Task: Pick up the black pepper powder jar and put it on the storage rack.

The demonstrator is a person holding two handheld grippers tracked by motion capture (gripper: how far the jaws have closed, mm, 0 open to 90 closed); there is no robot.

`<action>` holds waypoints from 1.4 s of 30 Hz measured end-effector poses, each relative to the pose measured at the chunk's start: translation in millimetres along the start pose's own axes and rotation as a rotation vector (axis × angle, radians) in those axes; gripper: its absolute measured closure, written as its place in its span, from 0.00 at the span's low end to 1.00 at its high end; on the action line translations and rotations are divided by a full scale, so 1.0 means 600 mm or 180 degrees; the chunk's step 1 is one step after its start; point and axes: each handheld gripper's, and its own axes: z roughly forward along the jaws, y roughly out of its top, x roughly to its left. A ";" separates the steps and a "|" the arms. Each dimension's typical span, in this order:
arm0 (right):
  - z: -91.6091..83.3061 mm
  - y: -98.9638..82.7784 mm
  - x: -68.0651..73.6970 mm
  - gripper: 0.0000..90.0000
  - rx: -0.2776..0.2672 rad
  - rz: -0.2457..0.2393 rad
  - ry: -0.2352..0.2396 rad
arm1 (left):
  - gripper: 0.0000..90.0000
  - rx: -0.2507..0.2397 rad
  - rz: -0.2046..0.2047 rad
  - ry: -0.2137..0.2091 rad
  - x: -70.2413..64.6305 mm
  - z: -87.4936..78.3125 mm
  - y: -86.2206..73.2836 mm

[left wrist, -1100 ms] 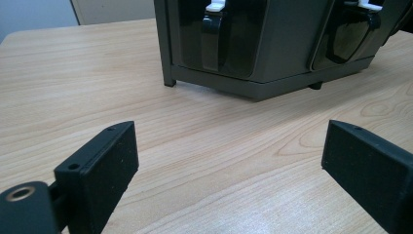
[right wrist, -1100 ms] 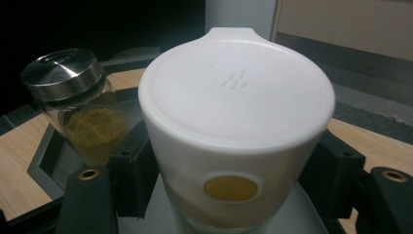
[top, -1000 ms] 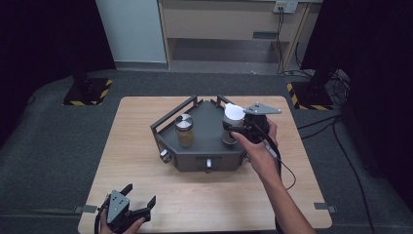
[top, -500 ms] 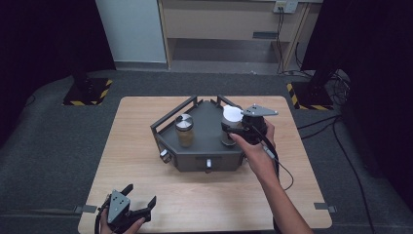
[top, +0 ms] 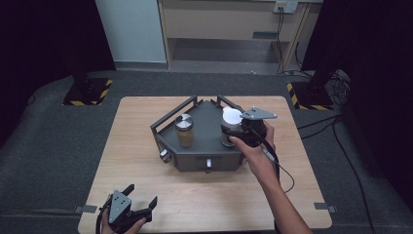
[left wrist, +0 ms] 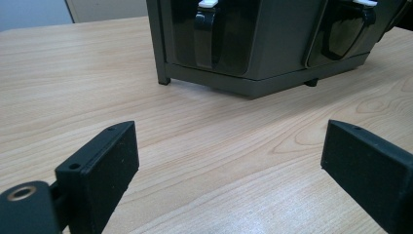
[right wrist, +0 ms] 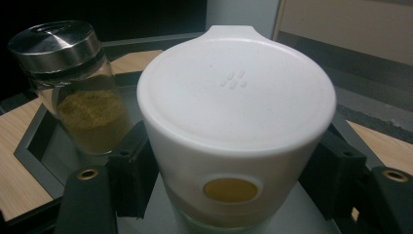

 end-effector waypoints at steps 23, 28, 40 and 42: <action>0.003 0.002 -0.003 0.12 0.0009 0.0025 0.0052 | 0.06 -0.0023 -0.0015 0.0021 0.002 -0.004 0.000; 0.001 0.003 0.002 0.08 0.0038 0.0018 0.0015 | 0.06 -0.0030 -0.0013 0.0019 0.001 -0.004 0.000; -0.010 0.005 0.002 0.04 0.0063 0.0016 -0.0012 | 0.06 -0.0043 -0.0013 0.0020 0.001 -0.006 0.000; -0.012 0.006 0.002 0.04 0.0080 0.0006 -0.0006 | 0.06 -0.0042 -0.0006 0.0022 0.000 -0.006 0.000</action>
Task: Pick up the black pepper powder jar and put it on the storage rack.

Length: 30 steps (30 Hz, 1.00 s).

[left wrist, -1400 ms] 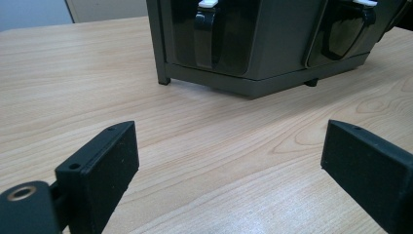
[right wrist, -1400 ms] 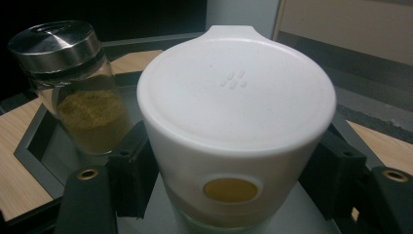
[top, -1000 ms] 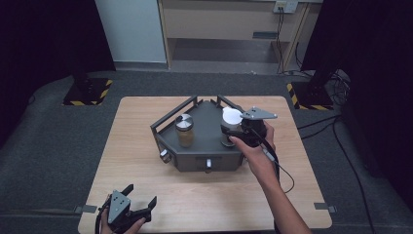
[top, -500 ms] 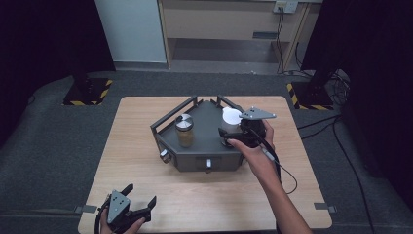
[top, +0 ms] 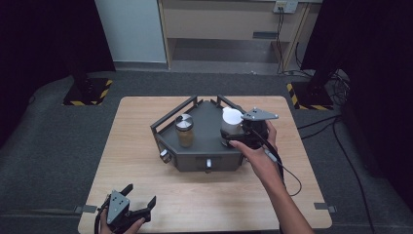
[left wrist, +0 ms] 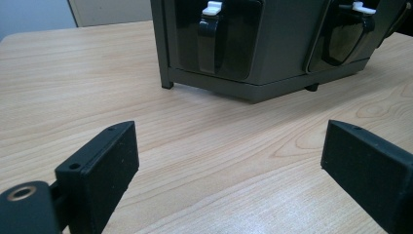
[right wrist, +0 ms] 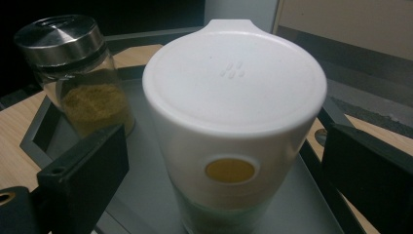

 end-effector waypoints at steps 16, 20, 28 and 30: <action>-0.029 -0.018 0.002 0.04 0.0061 0.0045 0.0042 | 0.06 0.0001 0.0018 0.0014 -0.002 -0.001 0.001; -0.039 -0.031 0.004 0.04 0.0040 0.0073 0.0045 | 0.06 0.0005 0.0021 0.0011 -0.002 -0.001 0.001; -0.059 -0.047 0.006 0.04 0.0038 0.0088 0.0067 | 0.06 0.0003 0.0021 0.0017 -0.003 -0.003 0.001; -0.065 -0.050 0.006 0.04 0.0030 0.0092 0.0074 | 0.06 0.0005 0.0023 0.0016 -0.003 -0.003 0.001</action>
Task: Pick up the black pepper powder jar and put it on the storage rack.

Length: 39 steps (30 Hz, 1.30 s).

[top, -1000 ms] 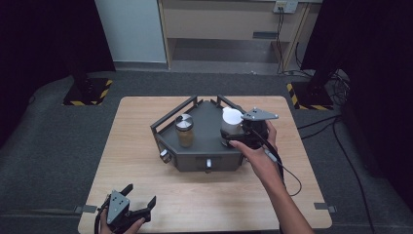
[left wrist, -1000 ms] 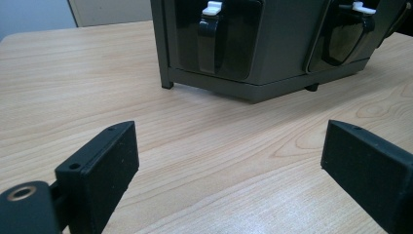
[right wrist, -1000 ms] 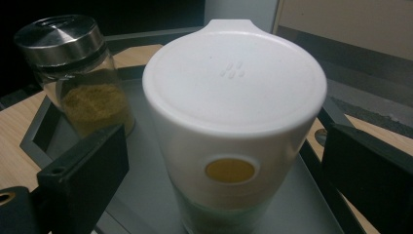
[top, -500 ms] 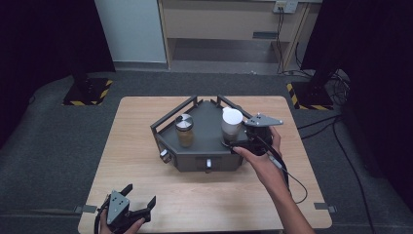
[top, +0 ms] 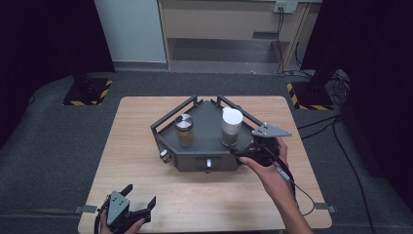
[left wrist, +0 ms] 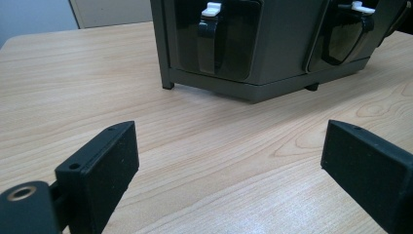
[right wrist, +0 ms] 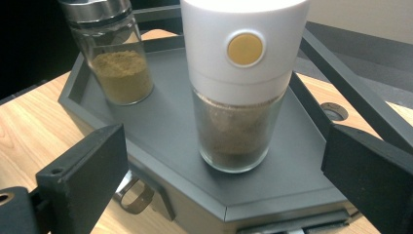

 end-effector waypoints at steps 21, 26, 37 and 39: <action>-0.042 -0.054 0.000 0.04 -0.0016 0.0008 -0.0008 | 0.06 0.0019 0.0013 0.0019 -0.001 0.001 -0.001; -0.049 -0.067 -0.004 0.04 -0.0023 0.0055 0.0025 | 0.06 0.0026 0.0020 0.0024 -0.001 0.002 -0.001; -0.062 -0.100 0.000 0.04 -0.0008 0.0022 -0.0009 | 0.06 0.0025 0.0033 0.0014 -0.002 0.000 0.000; -0.064 -0.106 0.000 0.04 0.0006 0.0025 -0.0014 | 0.06 0.0028 0.0035 0.0011 -0.003 0.001 0.000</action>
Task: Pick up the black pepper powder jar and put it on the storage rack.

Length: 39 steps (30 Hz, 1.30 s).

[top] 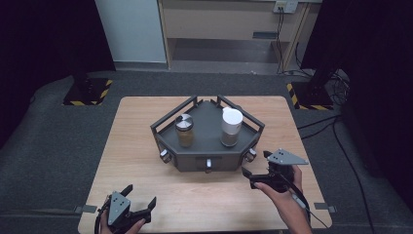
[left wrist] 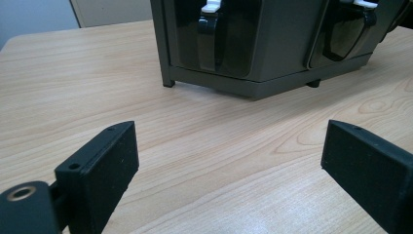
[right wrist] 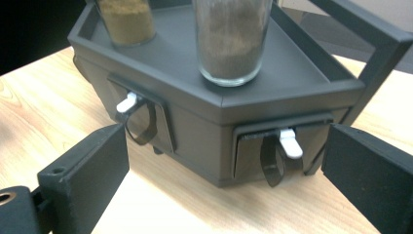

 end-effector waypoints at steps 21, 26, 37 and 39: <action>-0.020 -0.071 -0.003 0.04 0.0040 0.0169 -0.0044 | 0.06 0.0021 0.0024 -0.0037 -0.005 0.003 0.000; -0.022 -0.090 0.000 0.04 0.0049 0.0172 -0.0051 | 0.06 0.0032 0.0026 -0.0040 -0.006 0.004 0.000; -0.038 -0.119 -0.003 0.04 0.0029 0.0214 -0.0105 | 0.06 0.0044 0.0032 -0.0020 -0.006 0.005 0.000; -0.040 -0.127 -0.001 0.04 0.0015 0.0220 -0.0122 | 0.06 0.0051 0.0027 -0.0022 -0.006 0.005 0.000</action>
